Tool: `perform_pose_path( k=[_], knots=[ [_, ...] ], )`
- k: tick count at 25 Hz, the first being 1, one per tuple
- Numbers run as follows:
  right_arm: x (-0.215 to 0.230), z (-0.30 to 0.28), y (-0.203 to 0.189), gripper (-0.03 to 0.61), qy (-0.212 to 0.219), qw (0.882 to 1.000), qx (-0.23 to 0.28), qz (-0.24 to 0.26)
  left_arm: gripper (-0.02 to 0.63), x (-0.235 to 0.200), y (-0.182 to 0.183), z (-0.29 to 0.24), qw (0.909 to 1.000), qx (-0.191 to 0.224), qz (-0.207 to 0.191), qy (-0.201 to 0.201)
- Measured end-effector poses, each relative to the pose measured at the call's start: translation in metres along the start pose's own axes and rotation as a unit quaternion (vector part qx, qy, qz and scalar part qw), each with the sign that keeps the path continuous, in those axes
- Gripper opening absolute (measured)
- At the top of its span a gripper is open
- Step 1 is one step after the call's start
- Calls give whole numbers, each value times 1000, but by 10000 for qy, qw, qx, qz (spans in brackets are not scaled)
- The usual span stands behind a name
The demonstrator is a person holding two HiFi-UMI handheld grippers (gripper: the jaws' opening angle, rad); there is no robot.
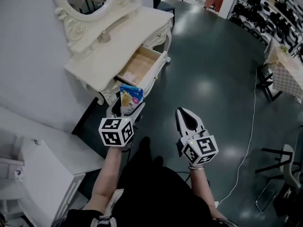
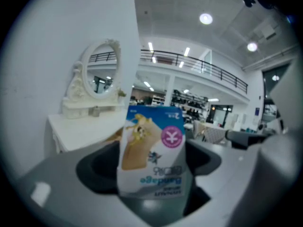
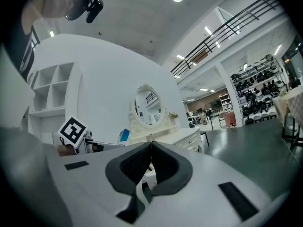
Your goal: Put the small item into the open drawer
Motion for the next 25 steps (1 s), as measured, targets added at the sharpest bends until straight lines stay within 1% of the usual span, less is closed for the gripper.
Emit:
perform_pose_path(
  k=[5, 10, 17, 25],
  knots=[
    [15, -17, 0, 5, -87, 9999, 46, -76, 433, -10, 6, -23, 10000, -31, -14, 38],
    [36, -47, 4, 5, -192, 9998, 49, -9, 432, -30, 17, -61, 10000, -5, -1, 34],
    [76, -117, 17, 5, -274, 9996, 57, 27, 432, -60, 43, -129, 10000, 20, -17, -72],
    [105, -195, 33, 5, -309, 9995, 58, 46, 433, -94, 74, -197, 9997, -65, -159, -168]
  ],
)
Point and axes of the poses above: the fingertips, and each gripper's own axes: z backward along the fingers, x to its right, y out of its top, the point moved 7 cm from there along z, backward along the fingers, and after that the axes turned 1 degree about y, right-handed, at the moved point
